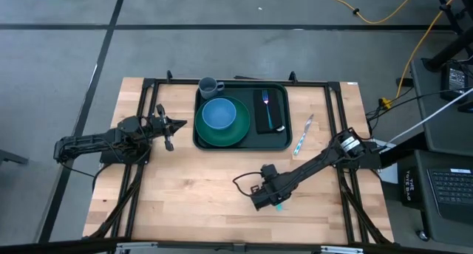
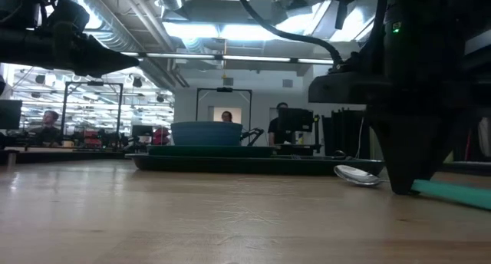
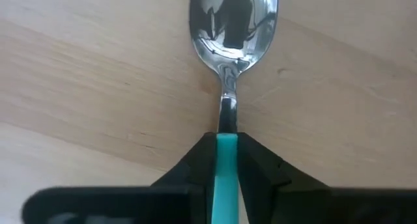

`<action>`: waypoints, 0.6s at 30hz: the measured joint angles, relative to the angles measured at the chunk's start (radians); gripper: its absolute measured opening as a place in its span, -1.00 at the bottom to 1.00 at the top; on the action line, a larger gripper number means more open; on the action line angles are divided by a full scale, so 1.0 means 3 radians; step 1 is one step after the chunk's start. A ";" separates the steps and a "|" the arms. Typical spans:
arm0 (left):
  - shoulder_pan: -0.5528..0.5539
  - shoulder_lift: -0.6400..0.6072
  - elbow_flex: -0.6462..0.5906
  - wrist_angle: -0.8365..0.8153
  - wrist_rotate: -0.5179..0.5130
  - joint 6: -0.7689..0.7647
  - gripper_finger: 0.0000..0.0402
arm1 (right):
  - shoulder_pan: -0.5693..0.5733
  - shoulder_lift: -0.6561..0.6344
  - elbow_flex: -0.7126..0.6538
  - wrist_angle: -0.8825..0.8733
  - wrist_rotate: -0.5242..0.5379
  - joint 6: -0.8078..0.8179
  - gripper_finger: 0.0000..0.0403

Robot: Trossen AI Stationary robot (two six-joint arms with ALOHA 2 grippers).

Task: Set up tray
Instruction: Put the blue spoon on the black napkin to the left of the blue fork on the green serving tray

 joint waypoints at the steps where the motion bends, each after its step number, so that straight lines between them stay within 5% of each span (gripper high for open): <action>1: 0.0000 0.0000 0.0000 0.0000 0.0000 -0.0001 -0.98 | 0.0000 -0.0026 -0.0008 -0.0012 0.0002 -0.0044 -0.72; 18: 0.0000 0.0000 0.0000 0.0000 0.0004 0.0003 -0.98 | -0.0159 -0.0595 -0.0004 -0.0177 0.0163 -0.1284 -0.73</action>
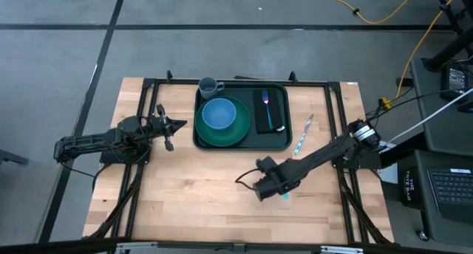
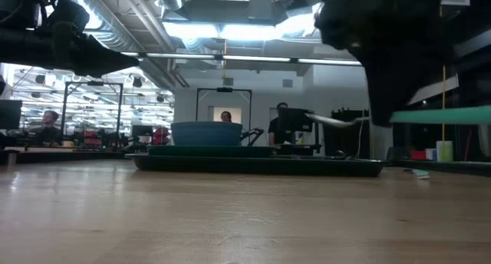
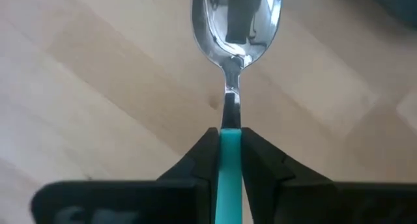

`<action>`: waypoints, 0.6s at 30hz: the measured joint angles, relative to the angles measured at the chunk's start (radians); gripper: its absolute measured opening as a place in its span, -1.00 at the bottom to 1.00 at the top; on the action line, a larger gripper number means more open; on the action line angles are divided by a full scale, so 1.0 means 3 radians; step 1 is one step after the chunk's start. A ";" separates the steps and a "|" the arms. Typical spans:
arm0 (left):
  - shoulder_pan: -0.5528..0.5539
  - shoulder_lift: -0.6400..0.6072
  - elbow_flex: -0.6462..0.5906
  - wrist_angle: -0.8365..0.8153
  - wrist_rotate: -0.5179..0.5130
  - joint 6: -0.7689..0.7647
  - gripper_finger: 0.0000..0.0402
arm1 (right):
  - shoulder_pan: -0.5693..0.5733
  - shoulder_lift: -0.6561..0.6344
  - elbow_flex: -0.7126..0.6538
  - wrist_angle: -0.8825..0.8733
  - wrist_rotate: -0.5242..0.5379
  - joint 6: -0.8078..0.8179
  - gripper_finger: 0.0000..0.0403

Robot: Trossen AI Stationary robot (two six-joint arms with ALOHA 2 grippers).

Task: Set up tray
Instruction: Put the blue spoon on the black napkin to the left of the blue fork on the green serving tray

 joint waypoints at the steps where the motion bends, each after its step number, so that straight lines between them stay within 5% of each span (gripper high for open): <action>1: 0.0000 0.0000 0.0000 0.0000 0.0003 -0.0001 -0.98 | -0.0025 -0.0023 0.0000 0.0026 0.0004 -0.0156 -0.73; 9: -0.0001 0.0000 0.0000 -0.0036 0.0201 -0.0004 -0.98 | -0.0211 -0.0121 0.0004 0.0514 0.0283 -0.1238 -0.73; 18: -0.0001 0.0000 0.0000 -0.0036 0.0196 -0.0050 -0.98 | -0.0252 -0.0188 -0.0574 0.1406 0.0532 -0.1476 -0.73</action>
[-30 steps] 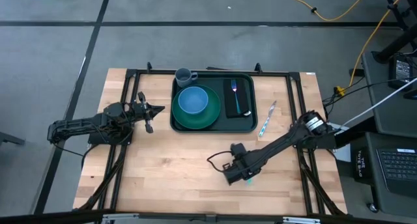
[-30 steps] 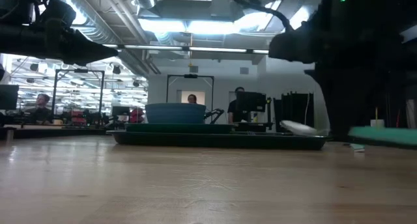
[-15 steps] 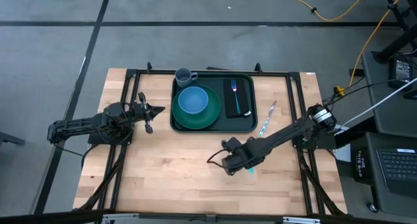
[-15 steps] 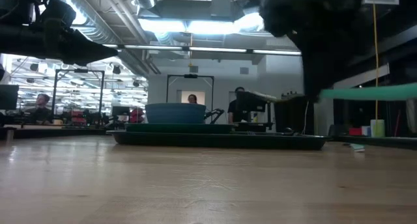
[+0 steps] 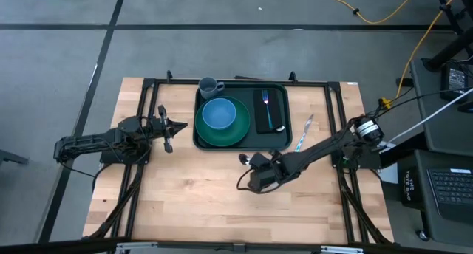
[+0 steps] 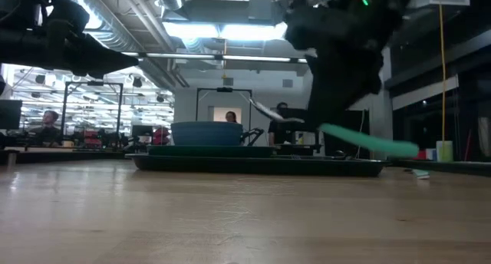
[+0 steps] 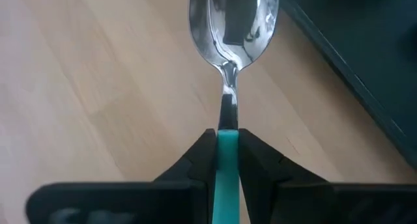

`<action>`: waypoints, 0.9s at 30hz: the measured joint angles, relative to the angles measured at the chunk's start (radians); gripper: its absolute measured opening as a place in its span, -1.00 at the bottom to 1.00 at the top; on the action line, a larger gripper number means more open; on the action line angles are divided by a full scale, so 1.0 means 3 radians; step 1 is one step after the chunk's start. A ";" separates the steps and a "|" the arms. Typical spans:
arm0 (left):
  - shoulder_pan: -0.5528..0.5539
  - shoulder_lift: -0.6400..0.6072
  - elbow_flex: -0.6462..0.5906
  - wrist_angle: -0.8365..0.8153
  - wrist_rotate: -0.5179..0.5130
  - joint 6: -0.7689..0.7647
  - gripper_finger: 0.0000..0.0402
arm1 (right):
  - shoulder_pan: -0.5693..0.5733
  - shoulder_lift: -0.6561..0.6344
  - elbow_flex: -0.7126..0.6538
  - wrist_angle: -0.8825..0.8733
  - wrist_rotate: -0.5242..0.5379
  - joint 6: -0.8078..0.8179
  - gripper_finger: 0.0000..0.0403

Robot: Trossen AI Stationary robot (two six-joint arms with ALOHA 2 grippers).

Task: Set up tray
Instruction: Put the blue spoon on the black napkin to the left of the blue fork on the green serving tray

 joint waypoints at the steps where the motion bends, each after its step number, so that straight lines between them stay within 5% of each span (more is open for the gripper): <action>1: 0.0000 0.0001 0.0000 0.0000 0.0000 0.0000 -0.98 | 0.0000 -0.0023 -0.0102 0.0110 0.0022 0.0003 -0.73; 9: 0.0000 0.0031 0.0000 0.0003 -0.0013 0.0082 -0.98 | 0.0001 -0.0213 -0.0562 0.0684 0.0254 0.0006 -0.73; 16: 0.0000 0.0046 0.0000 0.0001 -0.0015 0.0083 -0.98 | 0.0105 -0.0397 -0.0563 0.0769 0.0859 -0.0260 -0.73; 27: 0.0000 0.0046 0.0000 0.0001 -0.0010 0.0083 -0.98 | 0.0116 -0.0434 -0.0563 0.1192 0.1040 -0.0556 -0.73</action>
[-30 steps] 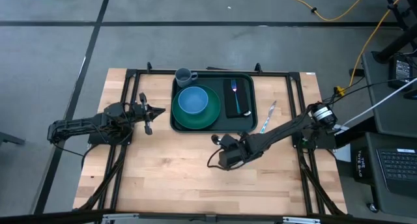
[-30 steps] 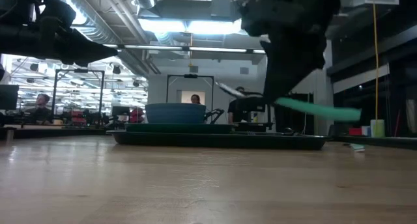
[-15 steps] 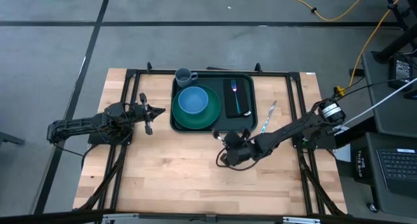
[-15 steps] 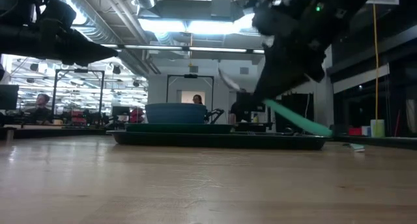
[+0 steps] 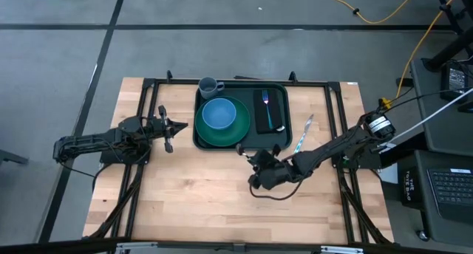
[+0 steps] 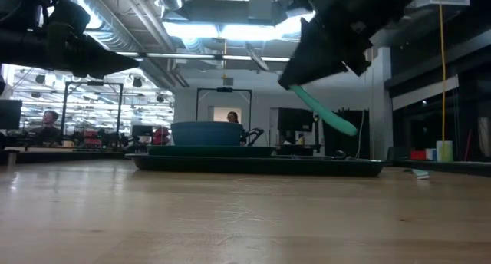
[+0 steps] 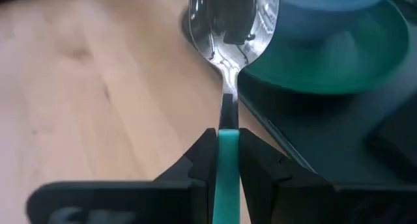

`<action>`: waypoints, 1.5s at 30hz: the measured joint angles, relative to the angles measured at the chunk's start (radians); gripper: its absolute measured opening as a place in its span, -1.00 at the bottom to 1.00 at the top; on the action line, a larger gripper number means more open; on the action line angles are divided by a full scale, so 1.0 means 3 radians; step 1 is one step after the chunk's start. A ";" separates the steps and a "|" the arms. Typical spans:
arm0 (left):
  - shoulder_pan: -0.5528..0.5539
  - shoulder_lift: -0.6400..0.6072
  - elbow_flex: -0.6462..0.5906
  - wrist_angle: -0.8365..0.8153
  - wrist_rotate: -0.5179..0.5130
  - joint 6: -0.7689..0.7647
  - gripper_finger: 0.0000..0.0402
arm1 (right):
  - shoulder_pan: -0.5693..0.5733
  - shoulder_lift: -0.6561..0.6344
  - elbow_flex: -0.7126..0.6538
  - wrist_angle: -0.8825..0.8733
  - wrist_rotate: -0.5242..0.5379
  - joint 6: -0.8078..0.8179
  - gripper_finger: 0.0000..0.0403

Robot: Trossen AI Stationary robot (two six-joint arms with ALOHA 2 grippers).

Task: Set up tray
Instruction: Put the blue spoon on the black napkin to the left of the blue fork on the green serving tray

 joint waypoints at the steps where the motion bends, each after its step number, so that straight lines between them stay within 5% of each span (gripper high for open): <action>1: 0.0001 0.0000 0.0000 0.0000 0.0001 0.0000 -0.98 | 0.0000 -0.0001 0.0000 0.0068 0.0002 -0.0067 -0.73; 10: 0.0001 0.0000 0.0000 0.0000 0.0005 0.0000 -0.98 | -0.0042 0.0000 0.0011 0.0196 0.0455 -0.0070 -0.73; 18: 0.0001 0.0000 0.0000 0.0000 0.0006 -0.0027 -0.98 | -0.0387 0.0003 0.0187 0.0050 0.0446 -0.0050 -0.73; 30: 0.0000 0.0000 0.0000 0.0000 0.0007 -0.0030 -0.98 | -0.1112 0.0003 0.0741 -0.1058 0.0387 0.0299 -0.73; 45: -0.0001 0.0000 0.0000 0.0000 0.0006 -0.0028 -0.98 | -0.2142 0.0003 0.0852 -0.1369 -0.0940 0.0392 -0.73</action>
